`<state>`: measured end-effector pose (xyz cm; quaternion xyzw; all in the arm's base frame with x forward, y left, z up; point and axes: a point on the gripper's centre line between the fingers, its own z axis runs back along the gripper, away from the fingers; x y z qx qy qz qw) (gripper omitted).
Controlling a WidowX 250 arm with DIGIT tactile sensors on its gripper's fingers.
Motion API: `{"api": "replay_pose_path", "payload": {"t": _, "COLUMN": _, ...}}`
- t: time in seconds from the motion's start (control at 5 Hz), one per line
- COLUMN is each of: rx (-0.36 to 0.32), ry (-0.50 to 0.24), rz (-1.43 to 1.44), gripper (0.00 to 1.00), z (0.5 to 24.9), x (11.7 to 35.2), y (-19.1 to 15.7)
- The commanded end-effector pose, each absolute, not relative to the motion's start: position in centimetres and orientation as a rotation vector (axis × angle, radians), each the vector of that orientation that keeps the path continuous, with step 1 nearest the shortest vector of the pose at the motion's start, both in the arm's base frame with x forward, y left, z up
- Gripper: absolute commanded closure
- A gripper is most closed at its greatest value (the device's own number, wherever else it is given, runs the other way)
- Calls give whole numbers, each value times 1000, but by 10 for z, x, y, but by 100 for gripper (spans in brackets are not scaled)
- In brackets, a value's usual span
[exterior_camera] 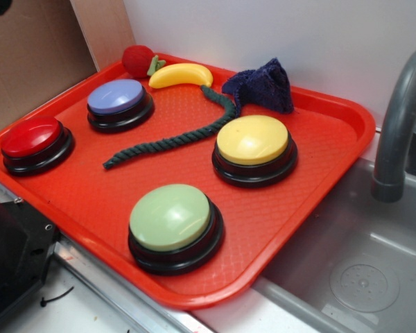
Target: Push the red button.
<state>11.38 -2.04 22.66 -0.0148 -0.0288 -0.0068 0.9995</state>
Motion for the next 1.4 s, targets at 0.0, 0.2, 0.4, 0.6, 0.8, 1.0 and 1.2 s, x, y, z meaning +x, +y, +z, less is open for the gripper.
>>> {"api": "replay_pose_path", "payload": {"t": 0.0, "rx": 27, "ry": -74, "rz": 293, "gripper": 0, "z": 171, "x": 157, "y": 57}}
{"api": "replay_pose_path", "payload": {"t": 0.2, "rx": 71, "ry": -72, "rz": 386, "gripper": 0, "z": 140, "x": 152, "y": 86}}
{"api": "replay_pose_path", "payload": {"t": 0.4, "rx": 118, "ry": -76, "rz": 343, "gripper": 0, "z": 110, "x": 147, "y": 105}}
{"api": "replay_pose_path", "payload": {"t": 0.6, "rx": 139, "ry": -77, "rz": 277, "gripper": 0, "z": 78, "x": 151, "y": 118}}
{"api": "replay_pose_path", "payload": {"t": 0.8, "rx": 138, "ry": -72, "rz": 211, "gripper": 0, "z": 50, "x": 161, "y": 122}}
{"api": "replay_pose_path", "payload": {"t": 1.0, "rx": 136, "ry": -58, "rz": 197, "gripper": 0, "z": 40, "x": 164, "y": 118}}
{"api": "replay_pose_path", "payload": {"t": 1.2, "rx": 129, "ry": -27, "rz": 184, "gripper": 0, "z": 37, "x": 167, "y": 113}}
